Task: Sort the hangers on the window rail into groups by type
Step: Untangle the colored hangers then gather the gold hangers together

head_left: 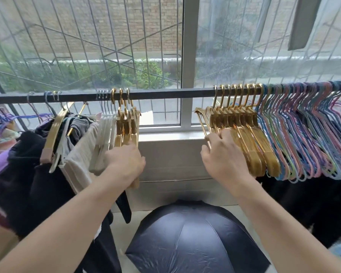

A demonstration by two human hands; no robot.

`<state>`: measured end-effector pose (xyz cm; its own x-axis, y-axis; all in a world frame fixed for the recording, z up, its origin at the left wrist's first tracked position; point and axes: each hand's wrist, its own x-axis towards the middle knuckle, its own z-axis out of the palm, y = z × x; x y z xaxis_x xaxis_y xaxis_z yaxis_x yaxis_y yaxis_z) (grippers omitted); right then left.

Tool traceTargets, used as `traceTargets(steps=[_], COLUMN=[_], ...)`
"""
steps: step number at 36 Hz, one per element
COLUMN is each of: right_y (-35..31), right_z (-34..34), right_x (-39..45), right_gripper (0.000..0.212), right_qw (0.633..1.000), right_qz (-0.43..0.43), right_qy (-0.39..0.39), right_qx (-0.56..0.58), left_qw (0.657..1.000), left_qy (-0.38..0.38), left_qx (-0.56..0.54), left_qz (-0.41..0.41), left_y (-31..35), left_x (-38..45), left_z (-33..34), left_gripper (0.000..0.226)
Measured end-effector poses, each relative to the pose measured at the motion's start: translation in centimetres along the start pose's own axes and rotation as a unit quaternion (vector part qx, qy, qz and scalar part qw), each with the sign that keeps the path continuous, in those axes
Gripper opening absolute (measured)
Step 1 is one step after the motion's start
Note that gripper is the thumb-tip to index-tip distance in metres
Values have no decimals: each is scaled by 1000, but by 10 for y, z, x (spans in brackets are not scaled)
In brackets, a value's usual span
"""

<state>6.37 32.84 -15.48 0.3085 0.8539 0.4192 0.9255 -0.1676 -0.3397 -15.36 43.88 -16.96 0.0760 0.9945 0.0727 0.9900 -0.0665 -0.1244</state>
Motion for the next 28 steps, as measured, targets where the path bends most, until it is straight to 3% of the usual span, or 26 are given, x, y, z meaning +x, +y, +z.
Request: traceTargets(steps=[3, 5, 8, 14, 20, 23, 28], right_y=[-8, -10, -8, -1, 9, 10, 9], right_z=[3, 6, 8, 11, 18, 22, 33], right_x=[-3, -3, -4, -5, -9, -10, -17], right_gripper=[27, 27, 27, 25, 25, 24, 22], right_qw=[1000, 999, 998, 996, 992, 990, 988], right_qz=[-16, -24, -26, -11, 30, 35, 37], right_qy=[-6, -11, -21, -50, -62, -67, -88], right_qx=[21, 38, 44, 70, 110, 120, 121], left_qw=[998, 995, 997, 977, 873, 861, 898], left_qy=[-32, -49, -60, -39, -47, -16, 121], left_qx=[61, 89, 50, -203, -479, -503, -421], left_qz=[-2, 6, -1, -50, -79, -79, -37], left_y=[2, 2, -1, -15, -26, -36, -48], left_x=[2, 3, 2, -17, -60, -70, -71], left_z=[-7, -13, -19, -28, -21, -16, -36], left_gripper=[50, 36, 19, 32, 31, 21, 14])
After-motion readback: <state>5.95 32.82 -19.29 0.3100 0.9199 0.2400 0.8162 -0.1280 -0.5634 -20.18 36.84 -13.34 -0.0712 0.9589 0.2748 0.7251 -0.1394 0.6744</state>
